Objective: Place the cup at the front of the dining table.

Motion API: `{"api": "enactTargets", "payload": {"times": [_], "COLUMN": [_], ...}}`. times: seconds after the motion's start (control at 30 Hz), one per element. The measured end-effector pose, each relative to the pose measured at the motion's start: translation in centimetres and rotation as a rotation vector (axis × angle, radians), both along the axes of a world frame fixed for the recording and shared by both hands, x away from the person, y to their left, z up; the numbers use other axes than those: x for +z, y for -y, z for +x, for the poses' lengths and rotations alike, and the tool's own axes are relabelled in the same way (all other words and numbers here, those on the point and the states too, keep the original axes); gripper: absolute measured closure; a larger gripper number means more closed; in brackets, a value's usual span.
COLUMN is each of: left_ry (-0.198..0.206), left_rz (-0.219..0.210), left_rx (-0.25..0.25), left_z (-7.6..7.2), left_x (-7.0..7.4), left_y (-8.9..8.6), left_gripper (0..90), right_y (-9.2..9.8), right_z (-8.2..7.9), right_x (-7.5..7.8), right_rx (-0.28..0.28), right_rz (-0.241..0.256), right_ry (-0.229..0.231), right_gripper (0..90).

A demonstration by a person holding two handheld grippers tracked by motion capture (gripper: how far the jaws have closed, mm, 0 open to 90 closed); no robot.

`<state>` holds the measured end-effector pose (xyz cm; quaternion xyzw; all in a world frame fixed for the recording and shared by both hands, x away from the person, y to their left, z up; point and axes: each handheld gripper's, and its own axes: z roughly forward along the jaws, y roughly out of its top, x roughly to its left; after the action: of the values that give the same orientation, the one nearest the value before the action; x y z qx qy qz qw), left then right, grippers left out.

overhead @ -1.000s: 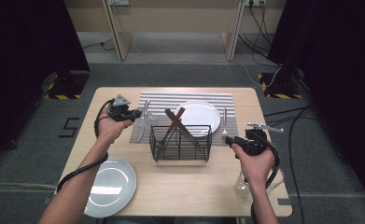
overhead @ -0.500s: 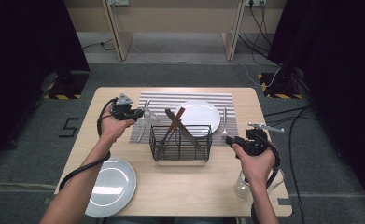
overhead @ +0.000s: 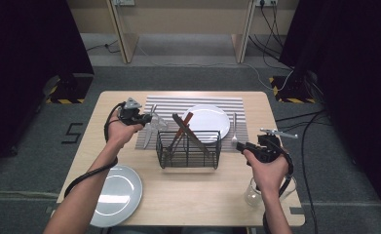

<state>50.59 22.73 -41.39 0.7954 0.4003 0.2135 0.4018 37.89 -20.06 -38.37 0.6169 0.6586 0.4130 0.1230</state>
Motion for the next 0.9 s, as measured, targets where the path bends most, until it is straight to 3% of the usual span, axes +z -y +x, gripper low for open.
{"api": "enactTargets", "payload": {"times": [0.9], "left_ry": [-0.019], "left_rz": [0.006], "left_rx": [-0.001], "left_z": [0.74], "left_x": [-0.56], "left_y": [0.57], "left_gripper": [81.2], "right_y": [0.02], "right_z": [0.05], "right_x": [-0.08], "right_rx": [-0.001], "right_rz": [0.000], "right_ry": [-0.001], "right_gripper": [59.3]}}
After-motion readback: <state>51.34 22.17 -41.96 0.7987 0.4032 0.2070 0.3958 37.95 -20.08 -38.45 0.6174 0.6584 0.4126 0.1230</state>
